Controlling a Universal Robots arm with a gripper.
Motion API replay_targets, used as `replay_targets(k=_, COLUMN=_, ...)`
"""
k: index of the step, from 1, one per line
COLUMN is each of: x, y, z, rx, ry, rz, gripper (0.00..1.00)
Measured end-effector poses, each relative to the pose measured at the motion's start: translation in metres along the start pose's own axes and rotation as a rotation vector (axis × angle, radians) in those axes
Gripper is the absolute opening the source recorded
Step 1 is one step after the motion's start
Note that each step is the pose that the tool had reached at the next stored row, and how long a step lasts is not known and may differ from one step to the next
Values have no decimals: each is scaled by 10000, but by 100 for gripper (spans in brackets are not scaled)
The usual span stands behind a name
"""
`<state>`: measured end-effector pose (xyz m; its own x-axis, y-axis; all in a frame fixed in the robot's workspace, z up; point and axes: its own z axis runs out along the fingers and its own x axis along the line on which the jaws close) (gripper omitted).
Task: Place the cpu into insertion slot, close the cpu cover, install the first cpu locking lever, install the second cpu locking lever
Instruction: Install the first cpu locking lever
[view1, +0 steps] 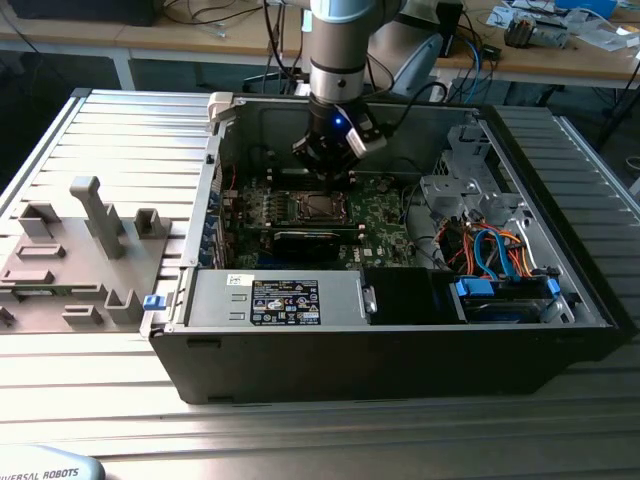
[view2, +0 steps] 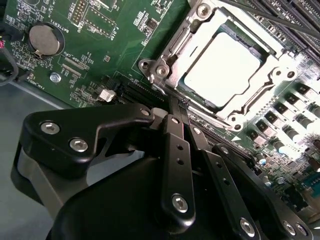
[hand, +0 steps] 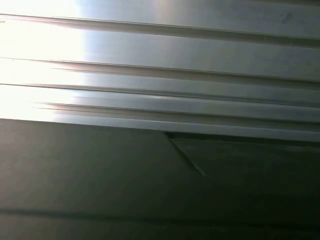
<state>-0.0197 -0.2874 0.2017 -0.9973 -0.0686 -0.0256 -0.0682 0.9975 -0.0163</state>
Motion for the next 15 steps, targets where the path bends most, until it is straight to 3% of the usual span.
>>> replay_targets(k=6, x=-11, y=-6, z=2, rx=-10, ry=6, rz=1, gripper=11)
replay_targets(k=12, x=-13, y=7, z=-49, rx=-11, ry=4, rz=-1, gripper=11)
replay_targets(k=15, x=-12, y=-21, z=-47, rx=-62, ry=-2, rz=2, gripper=11)
